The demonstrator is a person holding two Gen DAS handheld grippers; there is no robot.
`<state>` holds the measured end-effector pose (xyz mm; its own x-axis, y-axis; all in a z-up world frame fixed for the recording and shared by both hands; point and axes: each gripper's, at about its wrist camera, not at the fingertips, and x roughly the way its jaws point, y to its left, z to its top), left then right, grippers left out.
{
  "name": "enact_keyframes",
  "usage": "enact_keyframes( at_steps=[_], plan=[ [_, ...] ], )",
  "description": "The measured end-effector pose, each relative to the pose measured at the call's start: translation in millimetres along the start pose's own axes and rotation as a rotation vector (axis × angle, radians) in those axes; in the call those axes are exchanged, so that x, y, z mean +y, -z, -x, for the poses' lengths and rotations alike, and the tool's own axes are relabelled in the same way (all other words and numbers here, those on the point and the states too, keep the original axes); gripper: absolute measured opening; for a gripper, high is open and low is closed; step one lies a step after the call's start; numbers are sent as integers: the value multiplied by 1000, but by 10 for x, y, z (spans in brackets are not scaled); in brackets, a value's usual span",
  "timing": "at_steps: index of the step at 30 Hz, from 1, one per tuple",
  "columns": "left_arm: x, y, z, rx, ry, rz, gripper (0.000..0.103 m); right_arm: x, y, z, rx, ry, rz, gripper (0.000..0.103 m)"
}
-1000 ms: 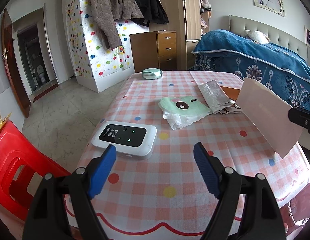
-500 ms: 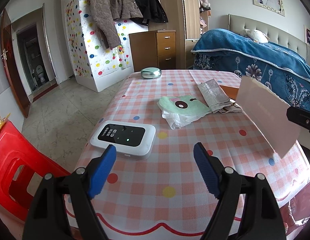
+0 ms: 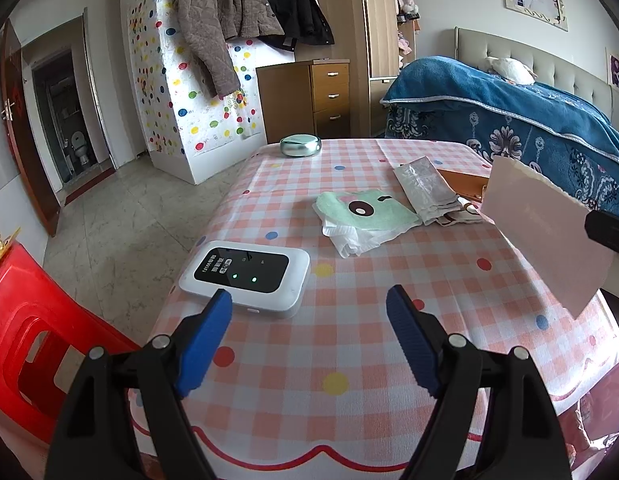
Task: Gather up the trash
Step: 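Grasp the pink paper card with the right tool and lift it, then grasp the mint-green face-print bag with the left tool while the right tool holds the red card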
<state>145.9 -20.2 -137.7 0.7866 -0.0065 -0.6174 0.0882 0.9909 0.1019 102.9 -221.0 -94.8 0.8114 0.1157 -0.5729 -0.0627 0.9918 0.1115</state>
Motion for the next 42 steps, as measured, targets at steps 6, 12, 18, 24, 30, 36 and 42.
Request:
enact_keyframes(
  at_steps=[6,12,18,24,30,36,42],
  plan=[
    [-2,2,2,-2,-1,-3,77,58,11,62,-42,-9,37,41],
    [7,0,9,-5,0,2,77,77,51,-110,83,-79,31,41],
    [17,5,18,-8,-1,-1,77,34,12,-95,94,-83,19,40],
    [26,6,25,-10,-3,-3,77,-194,11,-74,89,-160,-81,38],
    [21,11,41,-14,-8,-14,77,-128,83,-106,72,-166,-31,35],
    [13,11,35,-9,-6,-13,77,165,-2,102,-26,-58,99,35],
    [1,10,35,-12,-5,-18,77,135,-70,209,-63,-36,110,36]
  ],
)
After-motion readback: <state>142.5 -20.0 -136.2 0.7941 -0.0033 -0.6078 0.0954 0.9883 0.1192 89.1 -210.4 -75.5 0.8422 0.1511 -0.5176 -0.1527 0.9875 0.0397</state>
